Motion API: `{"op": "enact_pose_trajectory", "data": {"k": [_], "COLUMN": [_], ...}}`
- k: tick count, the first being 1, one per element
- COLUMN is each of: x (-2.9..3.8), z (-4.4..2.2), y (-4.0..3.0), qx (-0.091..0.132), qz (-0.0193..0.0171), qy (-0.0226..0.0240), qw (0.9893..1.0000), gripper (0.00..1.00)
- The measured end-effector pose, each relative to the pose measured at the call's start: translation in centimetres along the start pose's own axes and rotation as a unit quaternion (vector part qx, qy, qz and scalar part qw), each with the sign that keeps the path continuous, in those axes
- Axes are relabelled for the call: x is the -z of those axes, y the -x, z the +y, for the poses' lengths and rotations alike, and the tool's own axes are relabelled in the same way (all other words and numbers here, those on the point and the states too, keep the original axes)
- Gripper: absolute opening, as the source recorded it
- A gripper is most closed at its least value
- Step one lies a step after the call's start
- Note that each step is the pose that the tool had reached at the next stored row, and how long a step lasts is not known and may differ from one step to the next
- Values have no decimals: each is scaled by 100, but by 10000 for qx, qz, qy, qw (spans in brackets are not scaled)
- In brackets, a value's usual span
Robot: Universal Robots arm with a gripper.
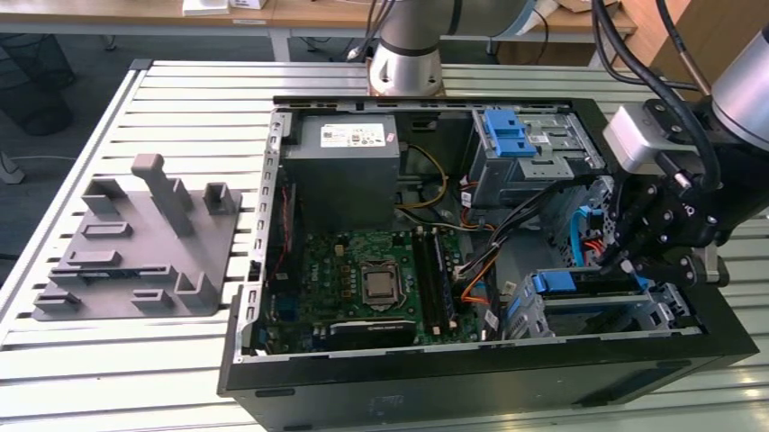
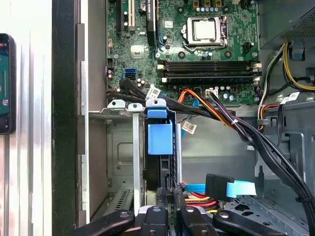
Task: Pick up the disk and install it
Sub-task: 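Insert the first disk wire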
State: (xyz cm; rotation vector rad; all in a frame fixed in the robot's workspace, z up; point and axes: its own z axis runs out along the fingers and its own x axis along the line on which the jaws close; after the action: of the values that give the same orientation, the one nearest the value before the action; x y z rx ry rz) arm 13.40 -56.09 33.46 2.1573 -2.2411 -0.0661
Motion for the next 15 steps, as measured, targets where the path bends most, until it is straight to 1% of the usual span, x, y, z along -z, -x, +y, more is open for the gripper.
{"op": "enact_pose_trajectory", "data": {"k": [6, 13, 15], "x": [0, 1, 0], "z": [-6, -27, -26], "y": [0, 1, 11], "qx": [0, 1, 0], "qz": [0, 0, -1], "qy": [0, 0, 0], "qw": [10000, 10000, 10000], "gripper": [16, 16, 16]}}
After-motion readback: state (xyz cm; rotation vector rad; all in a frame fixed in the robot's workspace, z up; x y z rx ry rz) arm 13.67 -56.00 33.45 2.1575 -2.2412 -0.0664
